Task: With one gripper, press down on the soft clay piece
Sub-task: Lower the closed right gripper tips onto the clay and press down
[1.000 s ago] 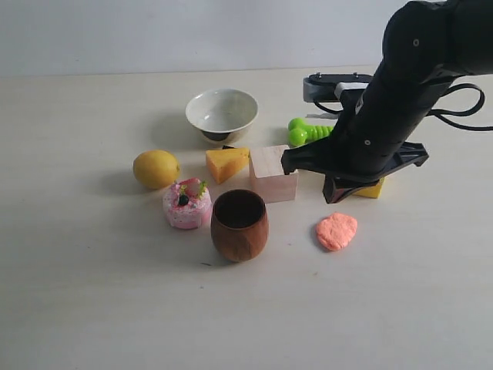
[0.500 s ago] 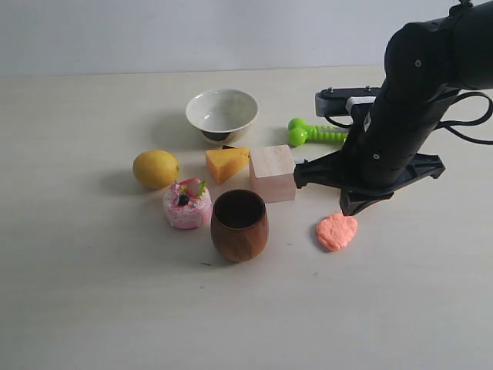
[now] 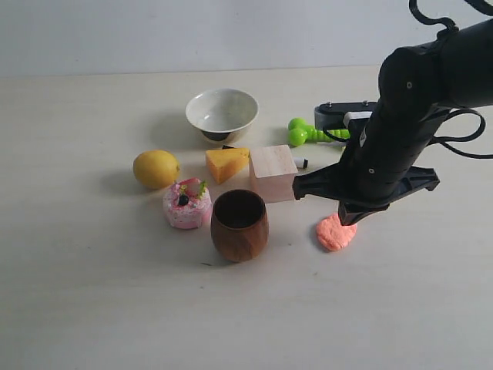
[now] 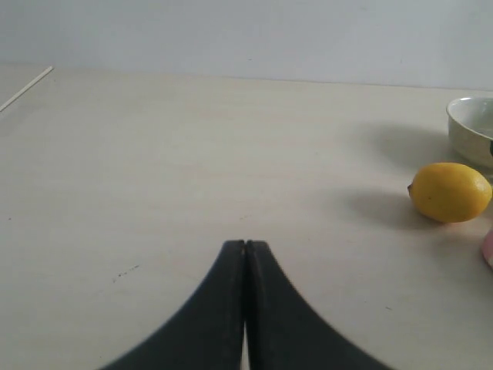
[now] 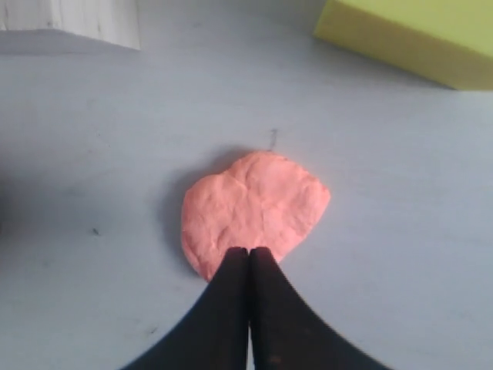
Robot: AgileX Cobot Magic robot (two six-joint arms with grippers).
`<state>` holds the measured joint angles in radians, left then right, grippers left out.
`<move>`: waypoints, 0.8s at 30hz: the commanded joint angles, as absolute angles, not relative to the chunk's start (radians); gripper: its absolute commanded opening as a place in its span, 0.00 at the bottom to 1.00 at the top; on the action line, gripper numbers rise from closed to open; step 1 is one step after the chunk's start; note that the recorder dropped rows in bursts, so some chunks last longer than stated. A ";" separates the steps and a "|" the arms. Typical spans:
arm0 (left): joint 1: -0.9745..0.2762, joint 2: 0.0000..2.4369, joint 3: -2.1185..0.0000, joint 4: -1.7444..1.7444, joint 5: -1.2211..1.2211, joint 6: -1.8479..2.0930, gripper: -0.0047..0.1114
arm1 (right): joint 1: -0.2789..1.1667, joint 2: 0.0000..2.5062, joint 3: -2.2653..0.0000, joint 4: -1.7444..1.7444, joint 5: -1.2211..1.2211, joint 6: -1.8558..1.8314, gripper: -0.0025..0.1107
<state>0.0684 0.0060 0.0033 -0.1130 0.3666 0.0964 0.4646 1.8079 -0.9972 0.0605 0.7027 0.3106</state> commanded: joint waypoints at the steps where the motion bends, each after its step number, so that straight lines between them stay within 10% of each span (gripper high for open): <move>1: 0.069 0.000 0.000 -0.115 0.357 0.097 0.04 | 0.465 1.829 -0.993 0.077 0.677 0.314 0.02; 24: 0.069 0.000 0.000 -0.115 0.357 0.097 0.04 | 0.465 1.916 -0.993 0.136 0.641 0.289 0.02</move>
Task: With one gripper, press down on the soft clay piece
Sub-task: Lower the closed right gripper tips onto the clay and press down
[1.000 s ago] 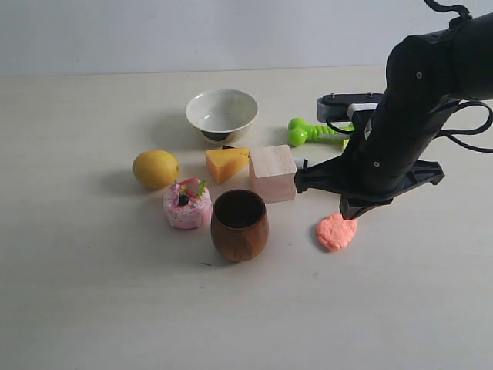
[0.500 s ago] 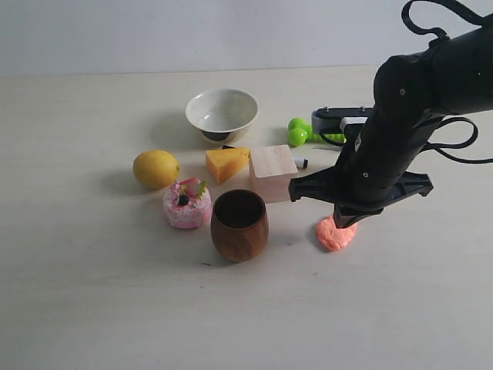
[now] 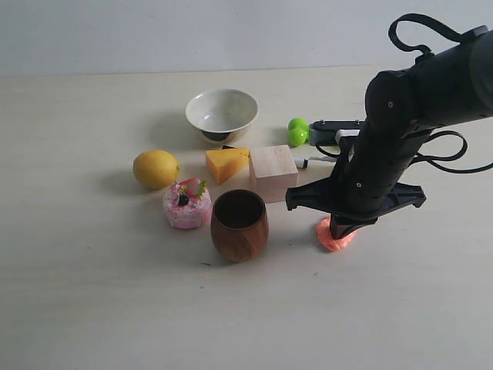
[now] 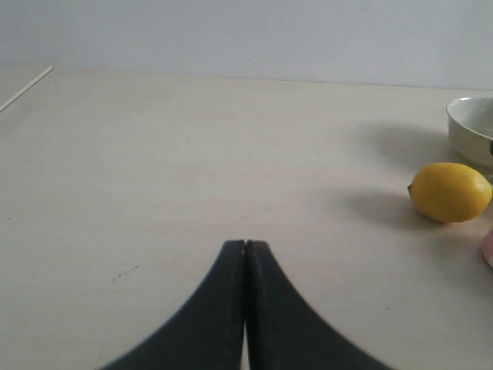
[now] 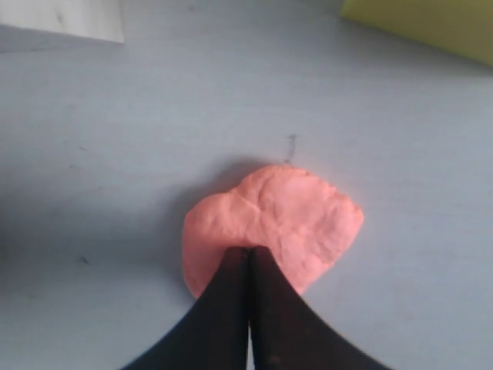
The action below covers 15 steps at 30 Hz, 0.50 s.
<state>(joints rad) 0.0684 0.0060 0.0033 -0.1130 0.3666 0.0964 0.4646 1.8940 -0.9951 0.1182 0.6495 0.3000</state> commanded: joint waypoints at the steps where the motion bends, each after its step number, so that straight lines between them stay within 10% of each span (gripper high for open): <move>1: 0.069 0.000 0.000 -0.115 0.357 0.097 0.04 | 0.465 1.926 -0.993 0.138 0.642 0.289 0.02; 15: 0.069 0.000 0.000 -0.115 0.357 0.097 0.04 | 0.465 2.000 -0.993 0.175 0.665 0.289 0.02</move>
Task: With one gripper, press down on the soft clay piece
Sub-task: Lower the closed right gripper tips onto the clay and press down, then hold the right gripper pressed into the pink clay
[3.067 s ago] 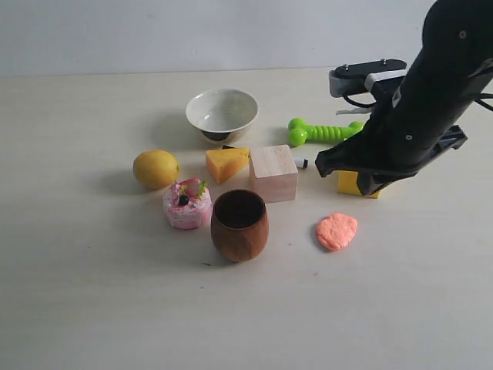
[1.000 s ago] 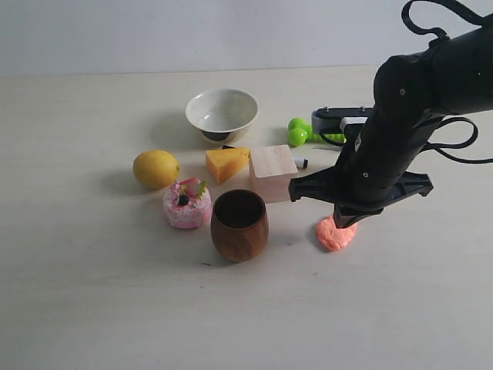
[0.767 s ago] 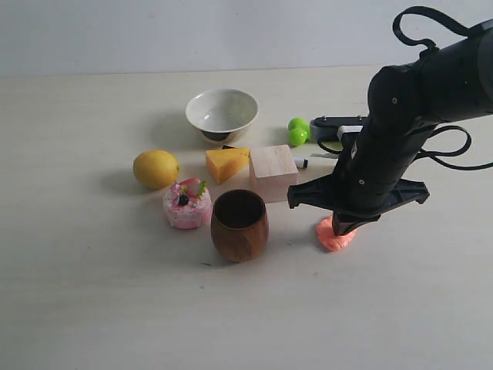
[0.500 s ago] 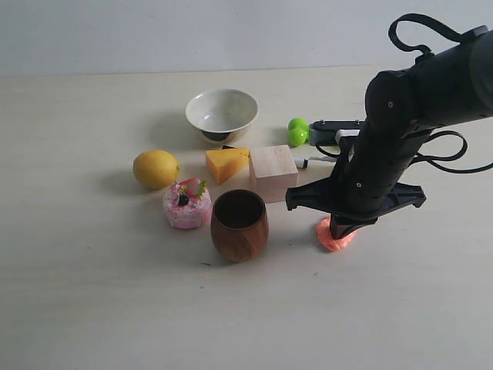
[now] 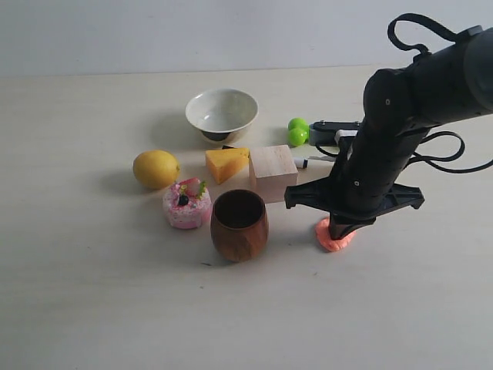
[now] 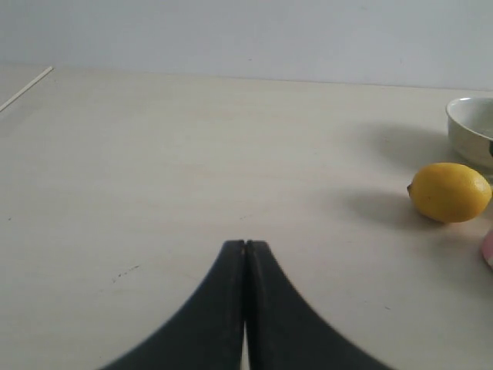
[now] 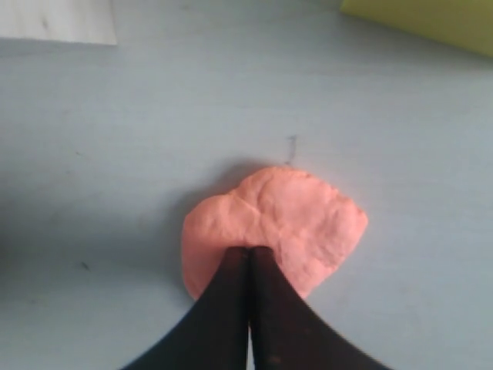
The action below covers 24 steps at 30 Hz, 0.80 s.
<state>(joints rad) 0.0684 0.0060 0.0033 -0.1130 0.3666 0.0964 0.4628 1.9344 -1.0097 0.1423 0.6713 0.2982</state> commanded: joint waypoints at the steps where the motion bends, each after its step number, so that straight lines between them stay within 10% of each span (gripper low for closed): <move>1: 0.069 0.000 0.000 -0.115 0.357 0.097 0.04 | 0.465 2.005 -0.993 0.177 0.667 0.289 0.02; 24: 0.069 0.000 0.000 -0.115 0.357 0.097 0.04 | 0.465 2.039 -0.993 0.203 0.657 0.288 0.02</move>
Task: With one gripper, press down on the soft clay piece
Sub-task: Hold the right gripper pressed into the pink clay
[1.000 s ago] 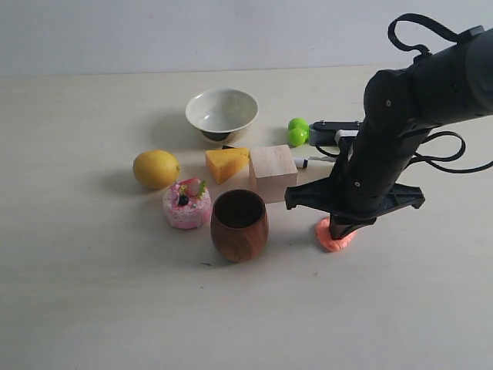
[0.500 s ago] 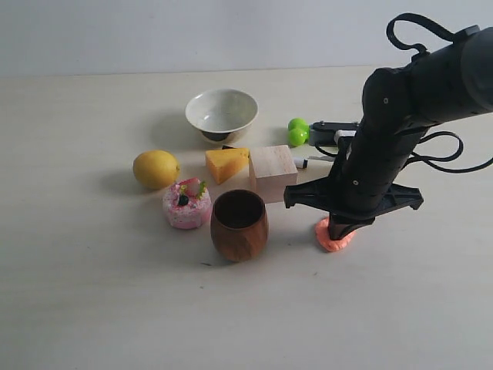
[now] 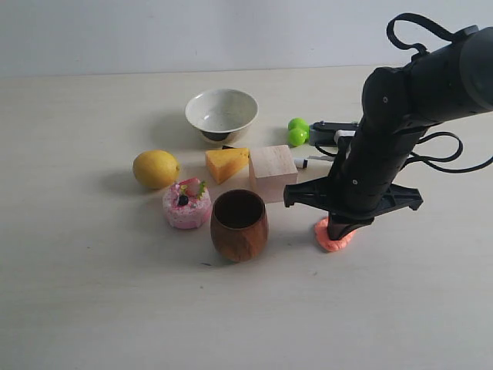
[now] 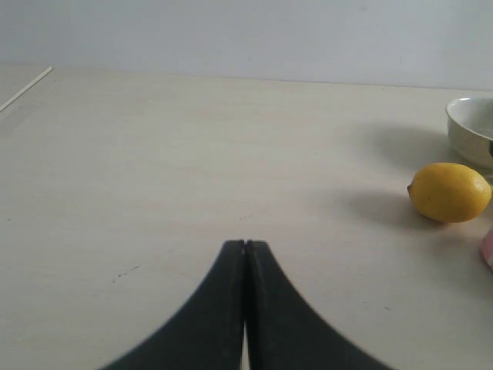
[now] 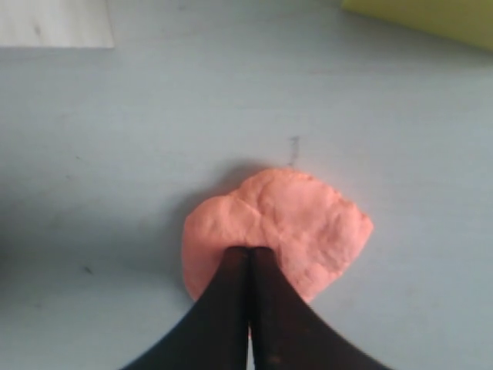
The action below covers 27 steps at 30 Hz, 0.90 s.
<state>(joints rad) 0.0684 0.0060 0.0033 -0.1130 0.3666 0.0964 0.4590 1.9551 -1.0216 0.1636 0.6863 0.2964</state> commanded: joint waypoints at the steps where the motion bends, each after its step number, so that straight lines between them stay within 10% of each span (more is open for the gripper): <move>1: 0.069 0.000 0.000 -0.115 0.357 0.097 0.04 | 0.465 2.044 -0.993 0.206 0.657 0.288 0.02; 27: 0.069 0.000 0.000 -0.115 0.357 0.097 0.04 | 0.465 2.071 -0.993 0.209 0.666 0.288 0.02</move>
<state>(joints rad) 0.0684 0.0060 0.0033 -0.1130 0.3666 0.0964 0.4569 1.9686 -1.0276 0.1733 0.6922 0.2964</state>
